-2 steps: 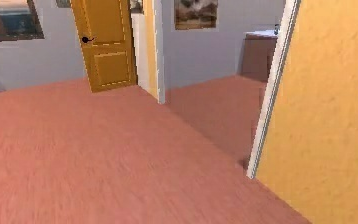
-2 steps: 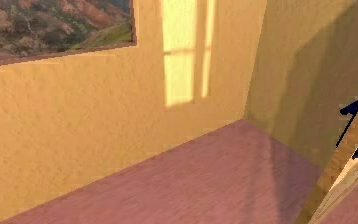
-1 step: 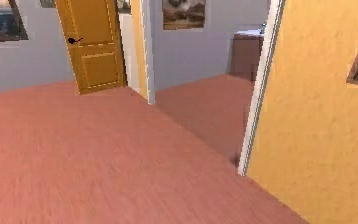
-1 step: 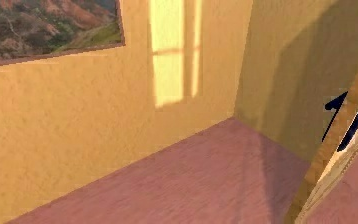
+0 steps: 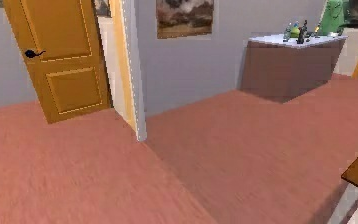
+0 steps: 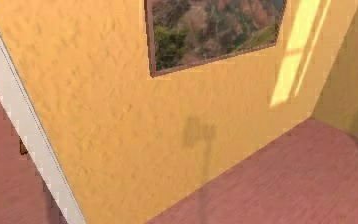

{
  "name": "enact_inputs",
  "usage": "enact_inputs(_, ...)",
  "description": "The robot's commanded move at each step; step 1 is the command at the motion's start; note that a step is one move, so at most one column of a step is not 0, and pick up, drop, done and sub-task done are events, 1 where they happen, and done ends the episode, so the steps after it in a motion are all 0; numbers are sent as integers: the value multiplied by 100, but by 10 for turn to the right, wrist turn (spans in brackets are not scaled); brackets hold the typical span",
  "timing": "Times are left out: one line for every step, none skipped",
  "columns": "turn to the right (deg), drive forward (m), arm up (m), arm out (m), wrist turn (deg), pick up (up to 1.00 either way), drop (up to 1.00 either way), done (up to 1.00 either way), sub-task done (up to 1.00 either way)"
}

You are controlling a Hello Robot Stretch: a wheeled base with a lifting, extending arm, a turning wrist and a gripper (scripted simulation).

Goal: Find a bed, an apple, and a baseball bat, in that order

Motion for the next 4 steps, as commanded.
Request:
enact_inputs(0,30,0,0,0,0,0,0,0)
enact_inputs(240,0,0,0,0,0,0,0,0)
enact_inputs(0,10,0,0,0,0,0,0,0)
enact_inputs(0,80,0,0,0,0,0,0,0)
